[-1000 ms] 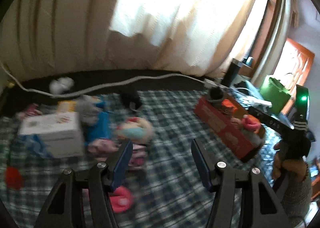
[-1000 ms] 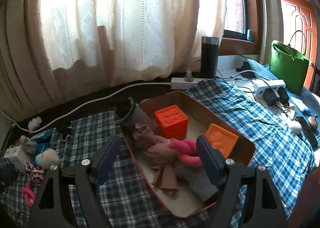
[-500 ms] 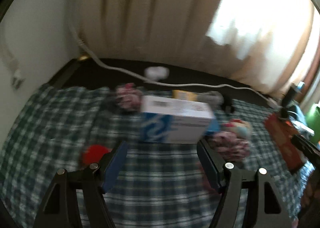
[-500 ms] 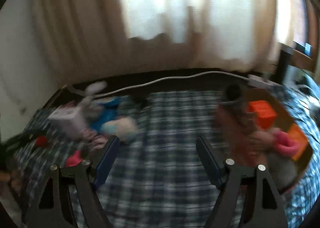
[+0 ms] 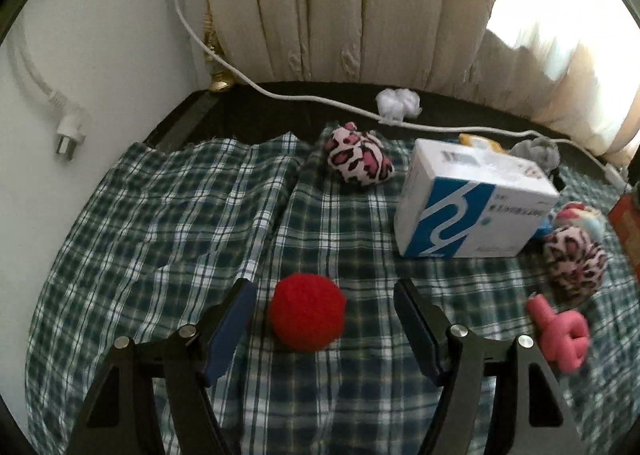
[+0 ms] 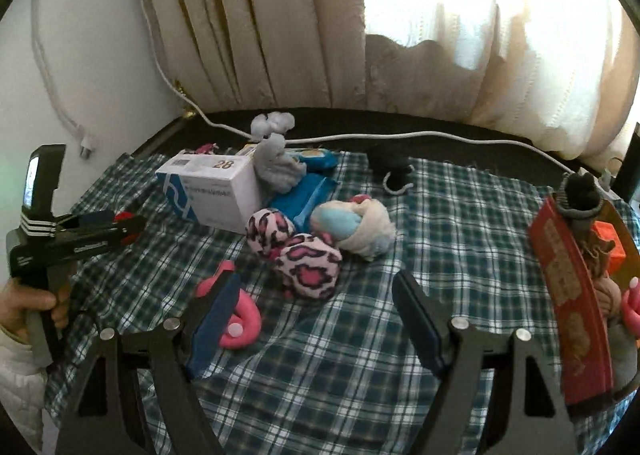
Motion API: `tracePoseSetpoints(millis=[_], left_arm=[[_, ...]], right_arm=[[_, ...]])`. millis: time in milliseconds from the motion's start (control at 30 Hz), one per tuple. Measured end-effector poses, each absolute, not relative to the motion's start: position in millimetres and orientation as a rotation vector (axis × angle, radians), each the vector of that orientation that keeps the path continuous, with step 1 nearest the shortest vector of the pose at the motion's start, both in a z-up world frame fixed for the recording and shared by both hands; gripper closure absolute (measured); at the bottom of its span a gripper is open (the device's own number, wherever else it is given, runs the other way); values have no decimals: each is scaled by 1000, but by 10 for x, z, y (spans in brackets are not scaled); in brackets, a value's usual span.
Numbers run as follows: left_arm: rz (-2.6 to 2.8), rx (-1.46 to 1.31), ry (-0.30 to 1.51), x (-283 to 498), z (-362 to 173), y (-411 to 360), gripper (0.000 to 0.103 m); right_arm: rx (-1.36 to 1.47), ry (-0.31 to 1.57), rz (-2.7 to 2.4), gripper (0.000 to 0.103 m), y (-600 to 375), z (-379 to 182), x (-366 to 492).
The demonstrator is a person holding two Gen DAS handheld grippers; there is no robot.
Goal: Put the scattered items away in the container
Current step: 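Grasp the red pom-pom ball with the left gripper while the right grasps the pink foam rope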
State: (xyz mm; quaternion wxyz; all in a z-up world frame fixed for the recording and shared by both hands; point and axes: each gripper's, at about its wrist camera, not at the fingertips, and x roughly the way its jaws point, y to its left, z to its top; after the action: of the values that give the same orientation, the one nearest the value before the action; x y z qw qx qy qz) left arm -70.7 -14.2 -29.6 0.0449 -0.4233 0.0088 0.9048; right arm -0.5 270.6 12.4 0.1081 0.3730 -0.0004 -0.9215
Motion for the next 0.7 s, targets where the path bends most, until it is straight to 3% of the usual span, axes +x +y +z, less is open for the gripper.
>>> tracePoseSetpoints(millis=[133, 200, 233, 400, 700], left_arm=[[2743, -1294, -39, -790, -351, -197, 33], [2734, -1311, -98, -810, -371, -267, 59], [2729, -1320, -128, -819, -380, -302, 65], [2745, -1293, -207, -799, -355, -399, 67], [2760, -1147, -133, -656, -160, -273, 68]], right_arm=[[1111, 4, -2702, 21, 2667, 91, -42], [1122, 2, -2695, 21, 2659, 60, -69], [1126, -2, -2690, 21, 2656, 48, -79], [1140, -17, -2644, 21, 2596, -16, -126], [1198, 12, -2528, 21, 2343, -200, -204]])
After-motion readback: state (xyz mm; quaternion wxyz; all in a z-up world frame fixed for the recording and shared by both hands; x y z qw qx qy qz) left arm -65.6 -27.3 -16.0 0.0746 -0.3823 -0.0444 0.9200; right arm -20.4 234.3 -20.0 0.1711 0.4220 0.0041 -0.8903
